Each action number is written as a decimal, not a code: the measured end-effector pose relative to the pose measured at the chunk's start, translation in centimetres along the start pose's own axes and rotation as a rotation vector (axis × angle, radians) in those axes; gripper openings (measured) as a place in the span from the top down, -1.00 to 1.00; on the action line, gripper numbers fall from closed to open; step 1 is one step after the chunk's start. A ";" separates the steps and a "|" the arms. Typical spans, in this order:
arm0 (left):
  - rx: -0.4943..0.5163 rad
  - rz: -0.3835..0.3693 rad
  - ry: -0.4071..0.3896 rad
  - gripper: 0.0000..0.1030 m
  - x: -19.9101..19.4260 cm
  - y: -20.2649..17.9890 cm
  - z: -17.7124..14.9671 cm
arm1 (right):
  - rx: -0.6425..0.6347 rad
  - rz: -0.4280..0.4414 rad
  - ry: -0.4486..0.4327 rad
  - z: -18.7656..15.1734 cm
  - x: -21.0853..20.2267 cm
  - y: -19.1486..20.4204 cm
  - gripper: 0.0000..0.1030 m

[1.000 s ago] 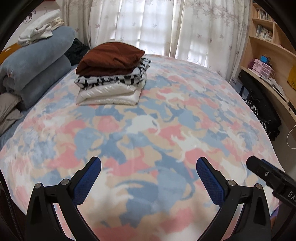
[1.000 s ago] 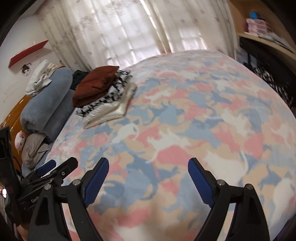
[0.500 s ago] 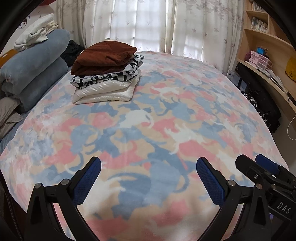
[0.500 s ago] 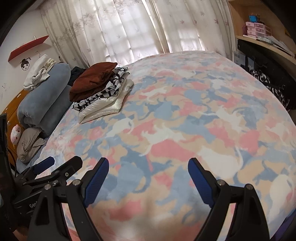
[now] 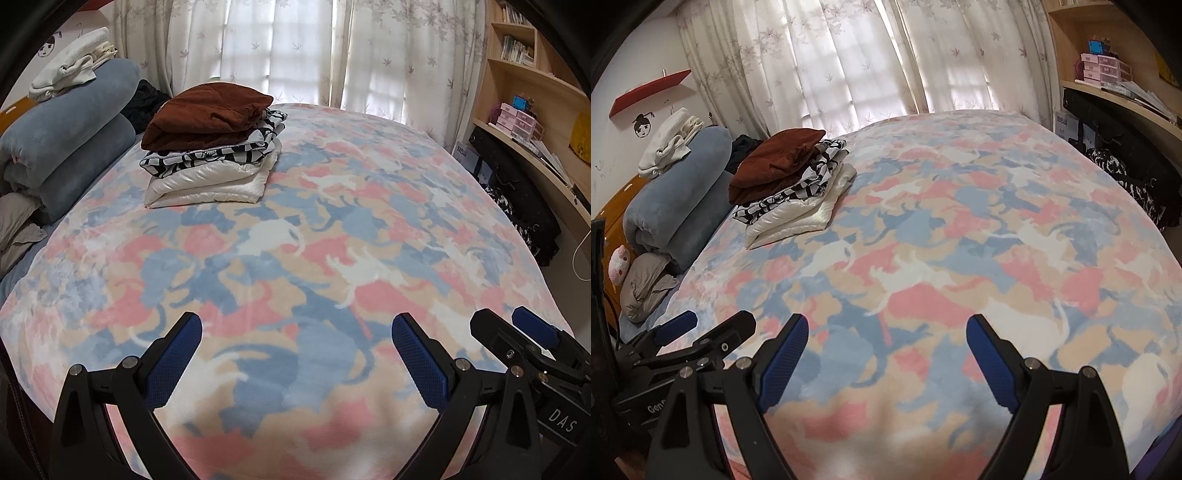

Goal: Fold large clothes

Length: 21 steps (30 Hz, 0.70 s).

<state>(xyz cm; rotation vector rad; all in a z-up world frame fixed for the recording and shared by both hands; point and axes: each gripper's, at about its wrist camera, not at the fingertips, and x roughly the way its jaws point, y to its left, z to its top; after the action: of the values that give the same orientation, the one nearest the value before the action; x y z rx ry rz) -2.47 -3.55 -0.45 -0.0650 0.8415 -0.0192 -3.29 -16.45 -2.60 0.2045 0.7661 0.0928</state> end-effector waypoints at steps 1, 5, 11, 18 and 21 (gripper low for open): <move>0.003 0.002 0.000 -0.98 0.0 0.0 0.0 | -0.003 -0.002 -0.002 0.0 0.0 0.0 -0.71; 0.000 0.001 0.002 -0.98 -0.1 -0.1 0.0 | -0.006 -0.005 -0.004 0.0 0.0 -0.1 -0.71; -0.002 0.000 -0.001 -0.98 -0.2 -0.2 0.0 | -0.006 -0.006 -0.005 0.0 0.0 -0.1 -0.71; -0.002 -0.002 0.001 -0.98 -0.2 -0.1 0.0 | -0.012 -0.021 -0.009 0.2 0.1 -0.5 -0.71; -0.001 -0.002 0.002 -0.98 -0.2 -0.1 0.0 | -0.012 -0.021 -0.008 0.2 0.1 -0.5 -0.71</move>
<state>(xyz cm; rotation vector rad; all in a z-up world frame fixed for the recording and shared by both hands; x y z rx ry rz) -2.58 -3.64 -0.30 -0.0665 0.8437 -0.0205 -3.05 -16.94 -2.59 0.1856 0.7591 0.0761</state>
